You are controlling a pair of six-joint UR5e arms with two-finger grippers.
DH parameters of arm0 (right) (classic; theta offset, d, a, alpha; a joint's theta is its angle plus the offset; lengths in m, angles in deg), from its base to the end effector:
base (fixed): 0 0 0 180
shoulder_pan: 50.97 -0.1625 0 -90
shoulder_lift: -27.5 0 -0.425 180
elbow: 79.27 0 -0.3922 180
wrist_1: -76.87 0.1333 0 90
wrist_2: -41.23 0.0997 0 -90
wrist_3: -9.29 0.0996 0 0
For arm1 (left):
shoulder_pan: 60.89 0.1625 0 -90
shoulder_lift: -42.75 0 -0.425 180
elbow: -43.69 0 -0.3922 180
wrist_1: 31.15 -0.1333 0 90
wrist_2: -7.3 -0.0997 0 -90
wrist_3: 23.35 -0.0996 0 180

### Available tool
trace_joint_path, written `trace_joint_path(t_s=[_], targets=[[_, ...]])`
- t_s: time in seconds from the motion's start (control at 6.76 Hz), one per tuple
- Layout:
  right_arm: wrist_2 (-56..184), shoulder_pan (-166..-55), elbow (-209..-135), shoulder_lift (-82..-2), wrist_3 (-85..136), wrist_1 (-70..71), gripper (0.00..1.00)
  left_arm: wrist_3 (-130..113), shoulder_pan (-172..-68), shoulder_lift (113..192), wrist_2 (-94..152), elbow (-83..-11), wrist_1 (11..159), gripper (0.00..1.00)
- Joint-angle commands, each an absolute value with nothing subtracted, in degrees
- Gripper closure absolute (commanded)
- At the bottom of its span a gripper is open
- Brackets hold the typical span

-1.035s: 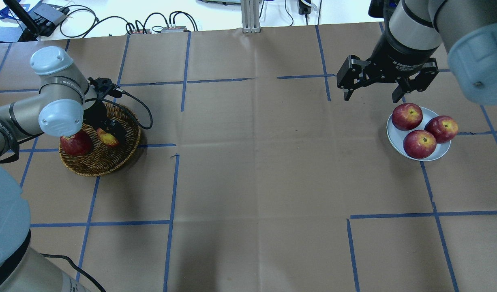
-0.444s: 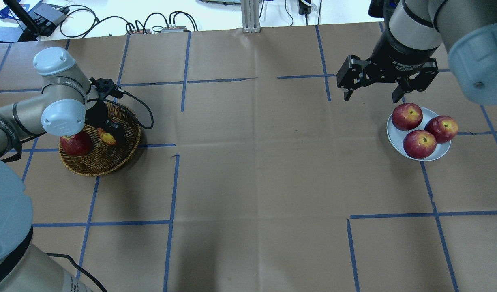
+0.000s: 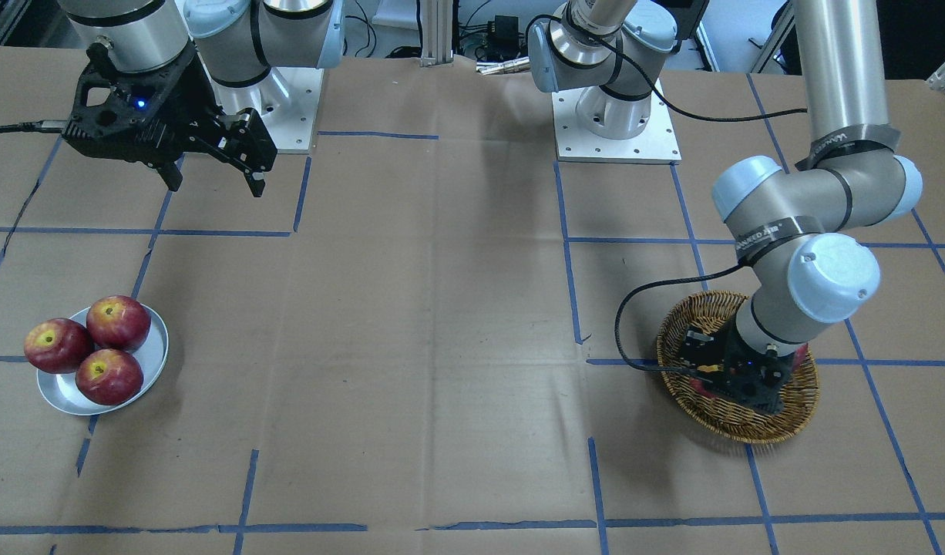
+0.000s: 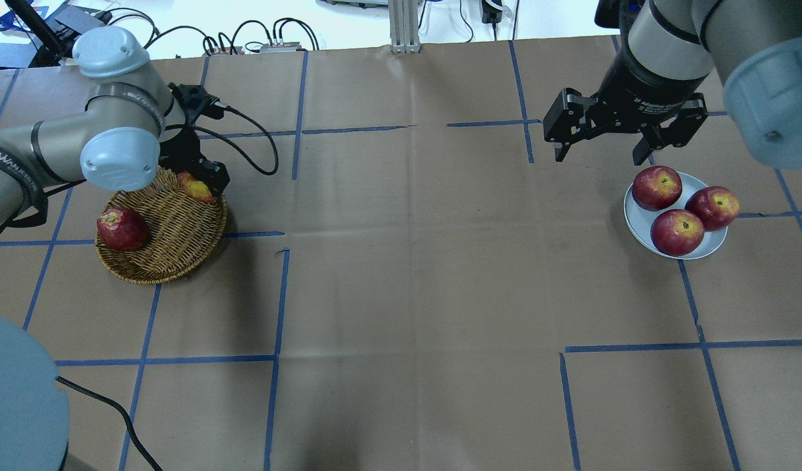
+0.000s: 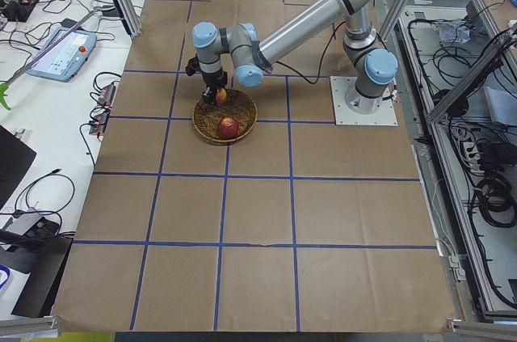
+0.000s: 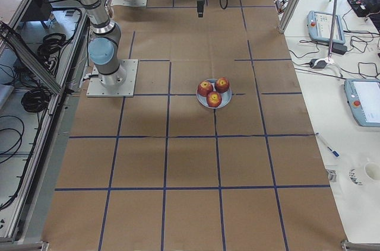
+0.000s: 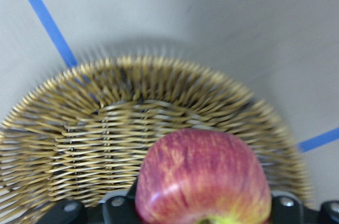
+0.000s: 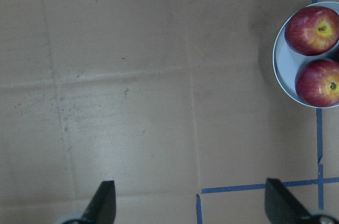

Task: Transfer apple from basket to plate
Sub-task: 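Carry the apple with the left gripper to the table center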

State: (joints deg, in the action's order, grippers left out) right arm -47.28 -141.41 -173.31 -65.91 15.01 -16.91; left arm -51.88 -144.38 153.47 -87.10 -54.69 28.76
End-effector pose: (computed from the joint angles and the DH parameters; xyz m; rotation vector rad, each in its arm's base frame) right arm 0.1395 -0.4709 0.4885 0.1422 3.1083 -0.0833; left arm -0.0575 -0.6049 0.2717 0.5840 3.0070 0.0102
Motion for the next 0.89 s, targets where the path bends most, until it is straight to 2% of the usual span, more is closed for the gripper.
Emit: trace_joint_path(t_s=[0.0,0.44,0.74], targets=[[-47.3,-141.4,-173.2,-65.9,15.0,-16.9,0.00,-30.6,-157.7,153.5,-87.1,-51.5,29.8,0.55],[-47.3,-141.4,-173.3,-65.9,14.9,-16.8,0.00,-17.3,-171.1,164.8,-87.5,-40.8,30.8,0.55],[-47.3,-141.4,-173.3,-65.9,14.9,-16.8,0.00,-13.4,-174.3,167.3,-87.1,-41.2,30.1,0.56]])
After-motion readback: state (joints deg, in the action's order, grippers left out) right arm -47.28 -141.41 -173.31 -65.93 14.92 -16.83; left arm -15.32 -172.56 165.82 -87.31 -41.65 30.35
